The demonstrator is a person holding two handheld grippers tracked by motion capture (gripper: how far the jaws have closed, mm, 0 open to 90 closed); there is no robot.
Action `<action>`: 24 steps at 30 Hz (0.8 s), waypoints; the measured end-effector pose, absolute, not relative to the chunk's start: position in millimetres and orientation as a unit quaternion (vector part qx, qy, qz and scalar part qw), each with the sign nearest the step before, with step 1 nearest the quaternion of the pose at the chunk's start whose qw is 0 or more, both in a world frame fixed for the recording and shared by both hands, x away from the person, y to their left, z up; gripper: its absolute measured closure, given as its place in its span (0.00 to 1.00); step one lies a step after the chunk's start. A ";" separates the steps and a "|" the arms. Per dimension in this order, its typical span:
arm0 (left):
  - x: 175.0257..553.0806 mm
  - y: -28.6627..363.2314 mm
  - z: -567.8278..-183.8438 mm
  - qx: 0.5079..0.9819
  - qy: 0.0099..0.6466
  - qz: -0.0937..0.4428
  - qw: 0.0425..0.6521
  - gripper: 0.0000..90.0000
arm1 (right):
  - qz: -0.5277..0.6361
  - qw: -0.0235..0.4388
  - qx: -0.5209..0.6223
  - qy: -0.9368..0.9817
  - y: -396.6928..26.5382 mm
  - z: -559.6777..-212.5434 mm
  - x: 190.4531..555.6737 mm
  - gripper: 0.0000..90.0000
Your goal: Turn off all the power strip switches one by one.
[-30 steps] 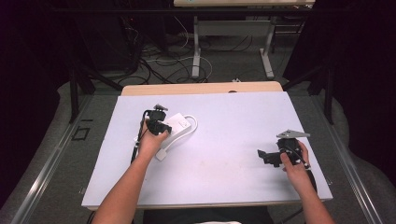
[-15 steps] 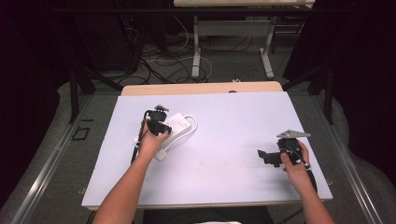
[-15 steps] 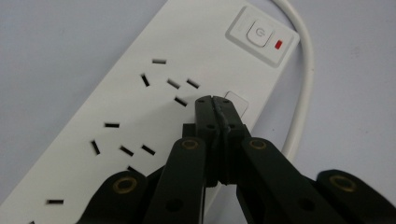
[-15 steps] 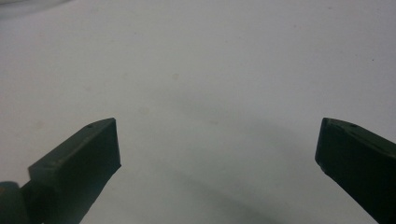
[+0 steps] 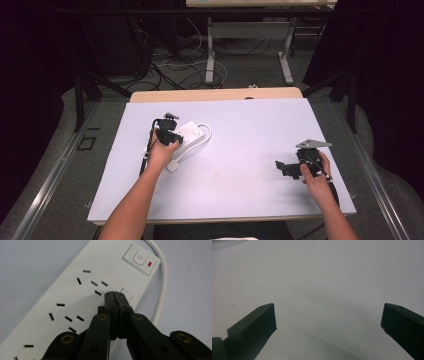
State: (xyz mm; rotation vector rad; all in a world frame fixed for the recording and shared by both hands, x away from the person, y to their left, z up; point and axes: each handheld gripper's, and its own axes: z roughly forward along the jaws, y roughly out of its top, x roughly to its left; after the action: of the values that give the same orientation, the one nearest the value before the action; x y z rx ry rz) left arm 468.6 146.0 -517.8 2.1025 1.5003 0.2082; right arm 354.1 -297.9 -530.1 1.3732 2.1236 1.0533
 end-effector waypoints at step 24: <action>463.8 148.6 -508.4 0.780 0.556 0.080 0.276 1.00 | 0.378 0.196 0.487 0.762 -298.6 -530.7 354.7 0.00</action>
State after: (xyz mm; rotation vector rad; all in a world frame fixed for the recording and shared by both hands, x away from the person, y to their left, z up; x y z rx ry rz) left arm 463.8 148.6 -508.4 2.0957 1.4925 0.2153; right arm 354.7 -298.6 -530.7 1.3655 2.1345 1.0599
